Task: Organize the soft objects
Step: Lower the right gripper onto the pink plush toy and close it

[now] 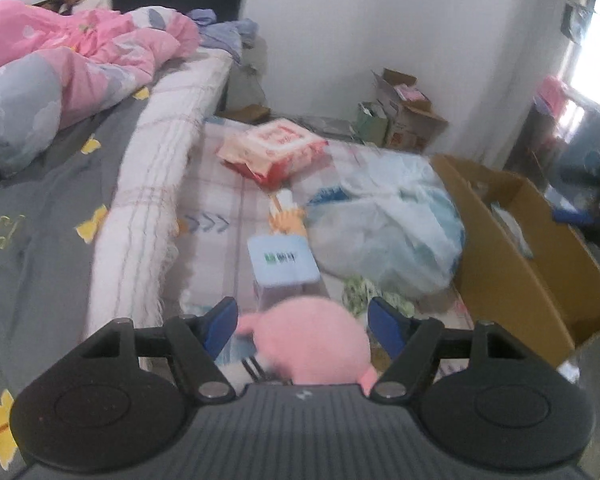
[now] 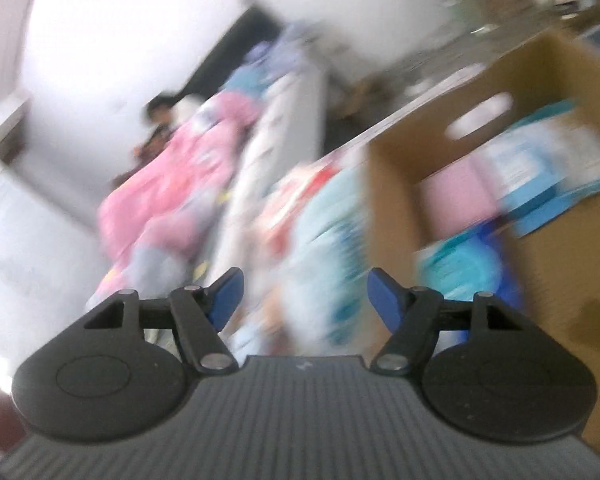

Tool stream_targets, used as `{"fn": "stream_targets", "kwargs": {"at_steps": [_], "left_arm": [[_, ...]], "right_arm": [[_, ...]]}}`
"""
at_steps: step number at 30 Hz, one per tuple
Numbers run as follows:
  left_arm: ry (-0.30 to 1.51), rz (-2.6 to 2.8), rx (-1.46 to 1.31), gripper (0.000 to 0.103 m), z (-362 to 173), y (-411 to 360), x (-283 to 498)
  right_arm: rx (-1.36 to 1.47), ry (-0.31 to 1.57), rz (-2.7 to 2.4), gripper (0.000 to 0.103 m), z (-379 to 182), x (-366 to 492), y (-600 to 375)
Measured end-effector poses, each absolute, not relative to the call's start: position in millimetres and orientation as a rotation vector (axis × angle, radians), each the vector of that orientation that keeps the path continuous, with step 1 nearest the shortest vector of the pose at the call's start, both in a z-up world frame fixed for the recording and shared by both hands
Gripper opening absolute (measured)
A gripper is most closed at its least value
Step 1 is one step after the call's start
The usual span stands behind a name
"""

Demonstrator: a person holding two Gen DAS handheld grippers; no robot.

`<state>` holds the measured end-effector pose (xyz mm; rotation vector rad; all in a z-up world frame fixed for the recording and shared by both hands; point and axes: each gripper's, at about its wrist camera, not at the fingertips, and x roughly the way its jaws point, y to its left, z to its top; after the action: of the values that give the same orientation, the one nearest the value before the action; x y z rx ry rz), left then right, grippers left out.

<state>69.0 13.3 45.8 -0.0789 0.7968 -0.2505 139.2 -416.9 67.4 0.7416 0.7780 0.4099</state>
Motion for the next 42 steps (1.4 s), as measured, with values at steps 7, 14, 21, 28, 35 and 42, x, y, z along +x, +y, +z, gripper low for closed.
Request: {"fn": "stream_targets", "kwargs": {"at_steps": [7, 14, 21, 28, 35, 42], "left_arm": [[0.785, -0.336, 0.106, 0.073, 18.8, -21.1, 54.1], [0.806, -0.368, 0.219, 0.073, -10.4, -40.0, 57.7], [0.812, -0.306, 0.292, 0.08, -27.3, -42.5, 67.7], [0.834, -0.246, 0.304, 0.076, -28.3, -36.6, 79.0], [0.837, -0.241, 0.236, 0.067, -25.9, -19.1, 85.6], [0.848, -0.26, 0.14, 0.066, -25.3, -4.3, 90.2]], "right_arm": [[0.781, 1.0, 0.666, 0.069, 6.6, 142.8, -295.3], [0.784, 1.139, 0.584, 0.064, -52.7, 156.3, -230.4], [0.938, 1.18, 0.603, 0.065, -80.3, 164.3, -215.8], [1.014, 1.162, 0.654, 0.066, -81.3, 172.5, -211.2], [1.019, 1.145, 0.634, 0.065, -75.5, 178.4, -211.9], [0.975, 1.215, 0.572, 0.065, -92.2, 197.1, -191.7]]}}
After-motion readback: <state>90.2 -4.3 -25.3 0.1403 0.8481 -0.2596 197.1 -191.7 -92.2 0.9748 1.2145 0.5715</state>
